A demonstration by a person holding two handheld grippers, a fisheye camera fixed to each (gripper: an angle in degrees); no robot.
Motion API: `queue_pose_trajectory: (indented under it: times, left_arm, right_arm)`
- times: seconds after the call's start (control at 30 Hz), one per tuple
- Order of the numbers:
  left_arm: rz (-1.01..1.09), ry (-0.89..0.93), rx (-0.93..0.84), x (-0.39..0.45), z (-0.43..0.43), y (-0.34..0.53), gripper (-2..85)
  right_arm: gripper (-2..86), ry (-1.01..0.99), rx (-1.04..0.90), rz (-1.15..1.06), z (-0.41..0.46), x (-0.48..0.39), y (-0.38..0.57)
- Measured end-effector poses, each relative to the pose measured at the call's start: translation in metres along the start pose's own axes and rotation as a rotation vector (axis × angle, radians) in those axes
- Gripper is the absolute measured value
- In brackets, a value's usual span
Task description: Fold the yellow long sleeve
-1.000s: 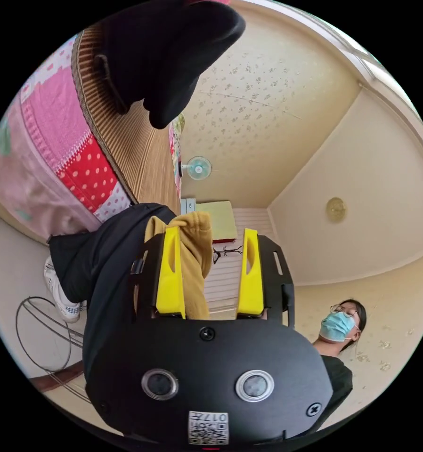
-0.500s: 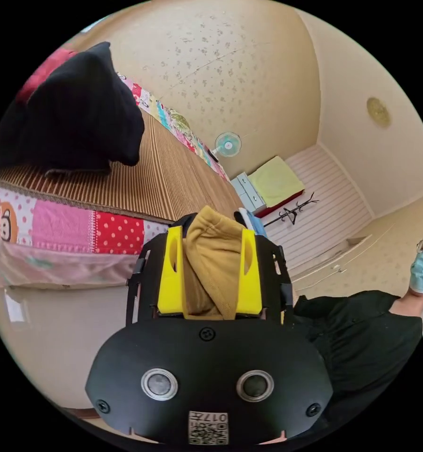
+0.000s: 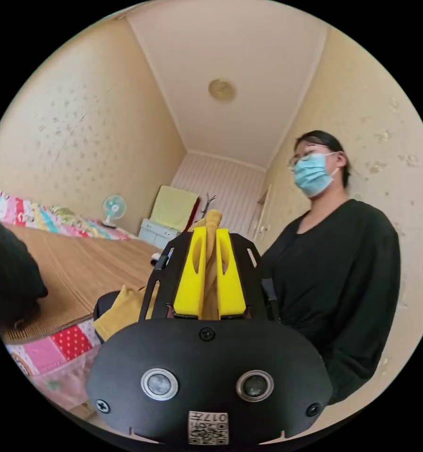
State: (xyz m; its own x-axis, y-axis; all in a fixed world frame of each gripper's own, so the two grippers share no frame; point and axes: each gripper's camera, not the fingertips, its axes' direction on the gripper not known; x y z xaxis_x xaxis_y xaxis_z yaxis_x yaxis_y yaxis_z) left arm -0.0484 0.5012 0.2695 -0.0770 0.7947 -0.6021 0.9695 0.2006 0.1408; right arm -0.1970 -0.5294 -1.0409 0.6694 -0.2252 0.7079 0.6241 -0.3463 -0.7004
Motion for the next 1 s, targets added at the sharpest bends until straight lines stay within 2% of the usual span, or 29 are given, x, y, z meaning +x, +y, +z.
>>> queue_pose_trajectory:
  times: [0.07, 0.13, 0.2, 0.27, 0.33, 0.37, 0.43, 0.53, 0.57, 0.63, 0.7, 0.77, 0.87, 0.9, 1.0]
  left_arm:
    - [0.147, 0.16, 0.097, 0.039, -0.013, -0.01, 3.8]
    - [0.312, 0.291, 0.132, 0.08, -0.021, -0.017, 3.7]
    - [0.321, 0.249, 0.103, 0.091, -0.018, -0.019, 3.7]
    - [0.2, 0.139, 0.083, 0.077, -0.017, -0.015, 3.8]
    - [-0.069, 0.031, 0.067, 0.025, -0.021, 0.001, 3.8]
    - [-0.153, -0.003, 0.057, 0.008, -0.022, 0.007, 3.8]
    - [-0.475, -0.254, -0.015, -0.059, -0.029, 0.042, 3.8]
    - [-0.722, -0.474, -0.183, -0.134, -0.026, 0.088, 3.8]
    - [-0.749, -0.485, -0.221, -0.147, -0.023, 0.095, 3.8]
    - [-0.779, -0.465, -0.189, -0.174, -0.022, 0.109, 3.8]
    - [-0.732, -0.391, -0.085, -0.175, -0.029, 0.099, 3.8]
    - [-0.663, -0.403, -0.077, -0.168, -0.029, 0.083, 3.8]
    - [-0.609, -0.436, -0.108, -0.173, -0.028, 0.067, 3.9]
    - [-0.653, -0.426, -0.117, -0.187, -0.029, 0.069, 4.0]
    - [-0.837, -0.584, -0.155, -0.225, -0.042, 0.093, 5.6]
  right_arm:
    - [1.7, -0.172, -0.093, -0.221, 0.016, -0.059, -0.018]
    - [1.6, -0.264, -0.188, -0.32, 0.031, -0.089, -0.025]
    - [1.5, -0.296, -0.261, -0.352, 0.045, -0.103, -0.026]
    - [1.5, -0.242, -0.262, -0.292, 0.045, -0.095, -0.015]
    - [1.5, -0.128, -0.203, -0.179, 0.03, -0.075, 0.001]
    - [1.6, -0.004, -0.183, -0.06, 0.019, -0.056, 0.013]
    - [1.6, 0.223, -0.179, 0.152, 0.001, -0.019, 0.039]
    - [1.6, 0.56, -0.22, 0.565, -0.02, 0.051, 0.094]
    - [1.6, 0.648, -0.308, 0.69, -0.016, 0.074, 0.114]
    - [1.6, 0.706, -0.392, 0.708, -0.004, 0.083, 0.125]
    - [1.5, 0.662, -0.297, 0.636, -0.005, 0.069, 0.114]
    - [1.5, 0.559, -0.129, 0.545, -0.018, 0.047, 0.097]
    - [1.6, 0.627, -0.136, 0.542, -0.021, 0.044, 0.087]
    - [1.6, 0.647, -0.16, 0.562, -0.02, 0.048, 0.088]
    - [1.8, 0.78, -0.273, 0.742, -0.014, 0.081, 0.103]
